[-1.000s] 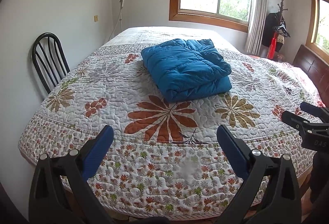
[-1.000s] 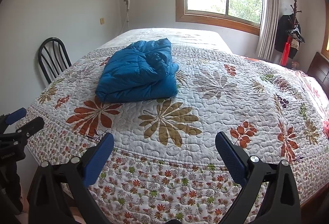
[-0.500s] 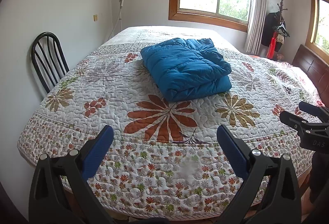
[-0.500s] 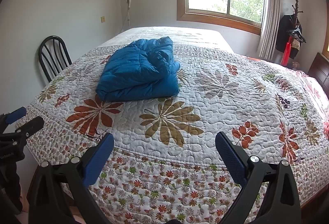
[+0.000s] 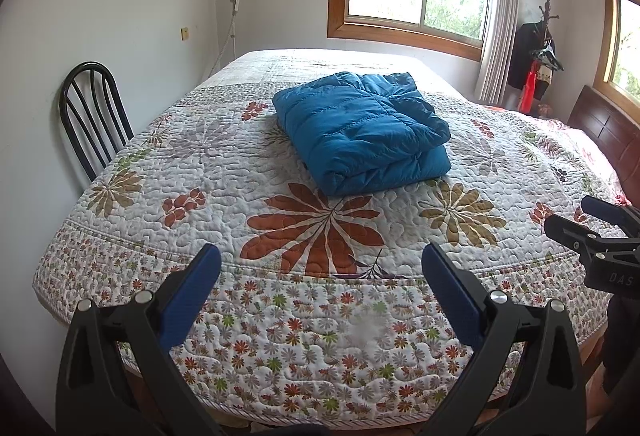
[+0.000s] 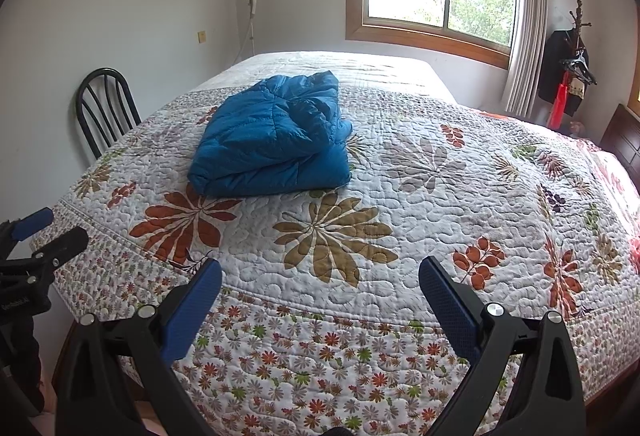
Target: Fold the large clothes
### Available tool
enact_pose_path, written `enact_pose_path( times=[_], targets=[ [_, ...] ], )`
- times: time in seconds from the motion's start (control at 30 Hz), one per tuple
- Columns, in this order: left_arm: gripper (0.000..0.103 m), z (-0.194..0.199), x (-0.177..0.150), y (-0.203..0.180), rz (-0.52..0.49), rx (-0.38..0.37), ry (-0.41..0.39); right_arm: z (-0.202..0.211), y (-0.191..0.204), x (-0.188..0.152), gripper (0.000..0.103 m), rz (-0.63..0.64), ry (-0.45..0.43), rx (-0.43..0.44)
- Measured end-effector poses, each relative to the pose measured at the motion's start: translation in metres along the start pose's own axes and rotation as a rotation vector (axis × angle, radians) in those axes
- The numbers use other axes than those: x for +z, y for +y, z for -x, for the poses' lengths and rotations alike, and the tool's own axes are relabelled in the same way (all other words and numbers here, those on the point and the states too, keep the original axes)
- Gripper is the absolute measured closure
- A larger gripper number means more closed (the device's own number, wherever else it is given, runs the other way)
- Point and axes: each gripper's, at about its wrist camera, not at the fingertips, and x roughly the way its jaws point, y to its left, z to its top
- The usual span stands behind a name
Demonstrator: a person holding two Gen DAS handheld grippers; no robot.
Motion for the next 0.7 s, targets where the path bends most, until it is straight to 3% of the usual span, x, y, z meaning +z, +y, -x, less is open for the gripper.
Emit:
enact_pose_path(
  times=[0.7],
  targets=[
    [0.003, -0.0056, 0.0001, 0.0001, -0.005, -0.009, 0.011, -0.0021, 0.0012, 0.0004, 0.004, 0.005, 0.001, 0.002]
  ],
)
